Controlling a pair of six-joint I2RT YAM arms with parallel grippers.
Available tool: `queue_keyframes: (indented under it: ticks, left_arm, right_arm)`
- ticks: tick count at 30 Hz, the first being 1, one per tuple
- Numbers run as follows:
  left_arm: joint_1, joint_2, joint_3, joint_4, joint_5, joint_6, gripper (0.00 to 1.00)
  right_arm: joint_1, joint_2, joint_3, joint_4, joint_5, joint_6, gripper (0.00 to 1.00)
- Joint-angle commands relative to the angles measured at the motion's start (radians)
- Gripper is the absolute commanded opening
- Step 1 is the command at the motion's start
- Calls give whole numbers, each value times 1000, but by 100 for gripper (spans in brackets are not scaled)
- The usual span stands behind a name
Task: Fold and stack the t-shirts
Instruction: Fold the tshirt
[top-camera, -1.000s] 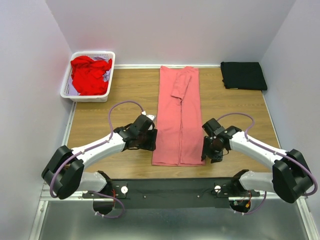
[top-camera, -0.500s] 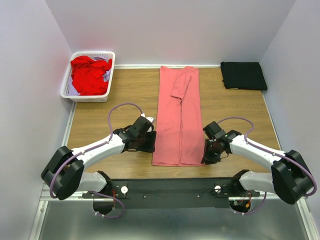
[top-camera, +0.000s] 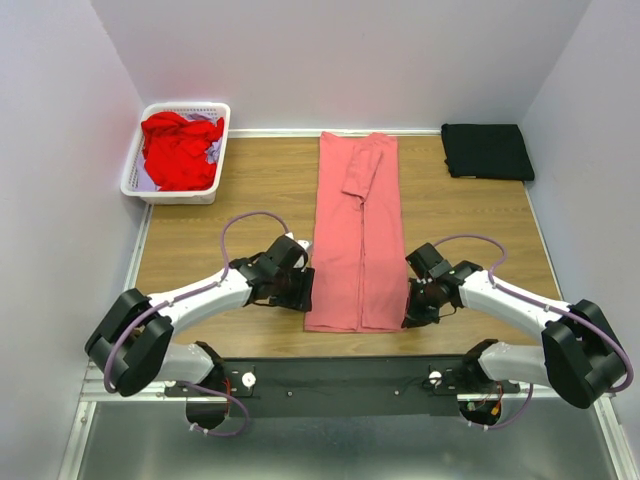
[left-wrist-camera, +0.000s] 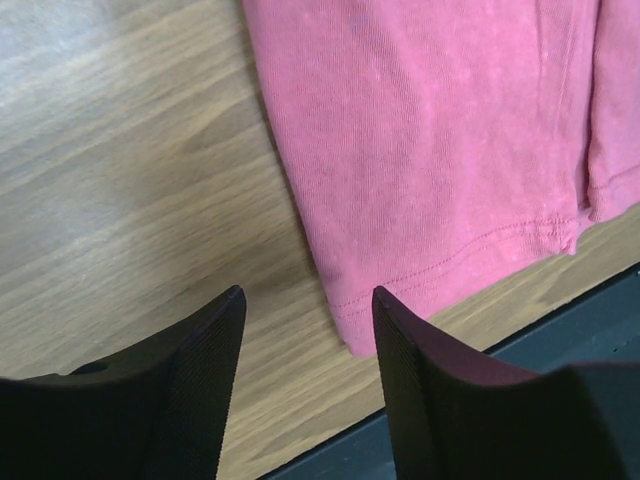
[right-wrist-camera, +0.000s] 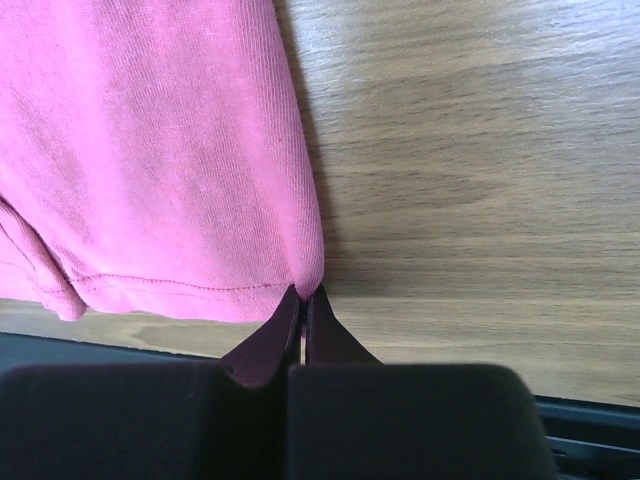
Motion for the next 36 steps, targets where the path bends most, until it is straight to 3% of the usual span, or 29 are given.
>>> queue_keyframes:
  ticks: [1,19,28,29,32,36]
  left_arm:
    - [1,17,-14,-1,62,-6,60]
    - [-47,133,-26,41,125,-11,46]
    - [-56,117,-43,24,124,-28,35]
    - [-56,112,-41,19,124,-31,27]
    - [-56,109,-47,19,124,-37,22]
    - [-61,103,-47,10,125,-43,3]
  right_arm:
    - [-3,17,-23,10,4,-20,1]
    - [-1,29,-17,17,-19,-43,1]
    - [-3,23,-13,16,-22,-46,0]
    - [-3,23,-14,16,-24,-46,0]
    - [-3,22,-11,16,-33,-54,0]
    - [-4,22,-3,14,-48,-66,0]
